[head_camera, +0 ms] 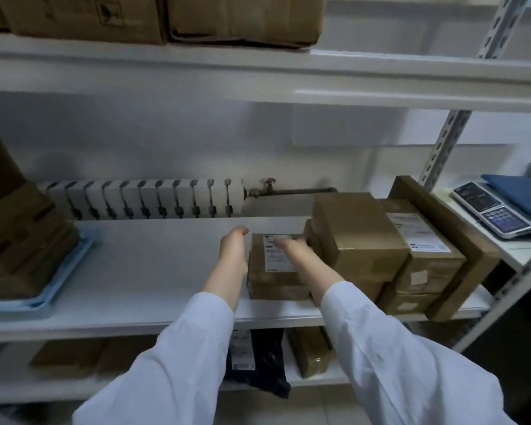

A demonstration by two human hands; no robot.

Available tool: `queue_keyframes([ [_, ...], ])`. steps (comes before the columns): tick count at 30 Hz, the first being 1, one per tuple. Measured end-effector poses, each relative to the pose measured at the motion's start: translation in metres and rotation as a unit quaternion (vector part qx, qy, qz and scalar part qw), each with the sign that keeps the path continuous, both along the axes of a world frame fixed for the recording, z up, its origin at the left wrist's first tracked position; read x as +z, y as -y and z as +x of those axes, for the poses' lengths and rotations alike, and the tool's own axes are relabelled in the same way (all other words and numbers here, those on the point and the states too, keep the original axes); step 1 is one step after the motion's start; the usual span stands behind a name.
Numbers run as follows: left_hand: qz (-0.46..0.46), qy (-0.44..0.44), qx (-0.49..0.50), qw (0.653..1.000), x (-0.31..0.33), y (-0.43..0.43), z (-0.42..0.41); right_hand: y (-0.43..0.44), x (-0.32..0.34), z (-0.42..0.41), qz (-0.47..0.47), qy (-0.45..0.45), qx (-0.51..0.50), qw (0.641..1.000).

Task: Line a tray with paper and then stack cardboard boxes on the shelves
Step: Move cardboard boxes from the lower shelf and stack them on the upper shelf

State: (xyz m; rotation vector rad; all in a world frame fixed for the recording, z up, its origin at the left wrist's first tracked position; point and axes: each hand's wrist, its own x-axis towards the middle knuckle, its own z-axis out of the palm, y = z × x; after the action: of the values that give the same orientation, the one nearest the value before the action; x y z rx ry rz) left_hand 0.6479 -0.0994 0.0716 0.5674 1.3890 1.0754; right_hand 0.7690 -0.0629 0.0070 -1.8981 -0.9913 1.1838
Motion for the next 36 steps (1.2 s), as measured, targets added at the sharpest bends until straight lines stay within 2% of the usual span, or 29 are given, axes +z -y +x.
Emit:
queue_keyframes([
  [4,-0.049,-0.015,-0.026,0.998,-0.029,0.008,0.006,0.017,-0.002,-0.005,-0.050,0.017,-0.021,0.998],
  [9,-0.096,-0.028,-0.107,0.989,-0.067,0.003,0.012,0.017,-0.020,0.002,-0.063,-0.011,-0.030,0.998],
  [13,-0.108,-0.033,-0.106,0.988,-0.082,0.009,0.012,0.028,-0.013,0.006,-0.058,-0.033,-0.048,0.997],
  [18,-0.105,-0.029,-0.030,0.994,-0.093,0.004,0.016,0.035,-0.003,0.010,-0.029,-0.050,-0.047,0.997],
  [20,-0.110,0.015,0.008,0.994,-0.089,0.004,0.017,0.037,0.006,0.008,-0.006,-0.046,-0.039,0.998],
  [24,-0.074,0.175,0.105,0.976,-0.082,0.000,0.016,0.038,0.025,0.005,0.054,-0.027,-0.009,0.998],
  [28,-0.046,0.247,0.109,0.962,-0.069,0.002,0.020,0.042,0.054,0.010,0.129,0.003,0.006,0.992],
  [33,-0.001,0.314,0.077,0.946,-0.046,0.010,0.033,0.056,0.089,0.050,0.252,0.112,-0.096,0.956],
  [36,0.020,0.363,0.055,0.930,-0.026,0.017,0.043,0.061,0.094,0.079,0.222,0.231,-0.175,0.931],
])
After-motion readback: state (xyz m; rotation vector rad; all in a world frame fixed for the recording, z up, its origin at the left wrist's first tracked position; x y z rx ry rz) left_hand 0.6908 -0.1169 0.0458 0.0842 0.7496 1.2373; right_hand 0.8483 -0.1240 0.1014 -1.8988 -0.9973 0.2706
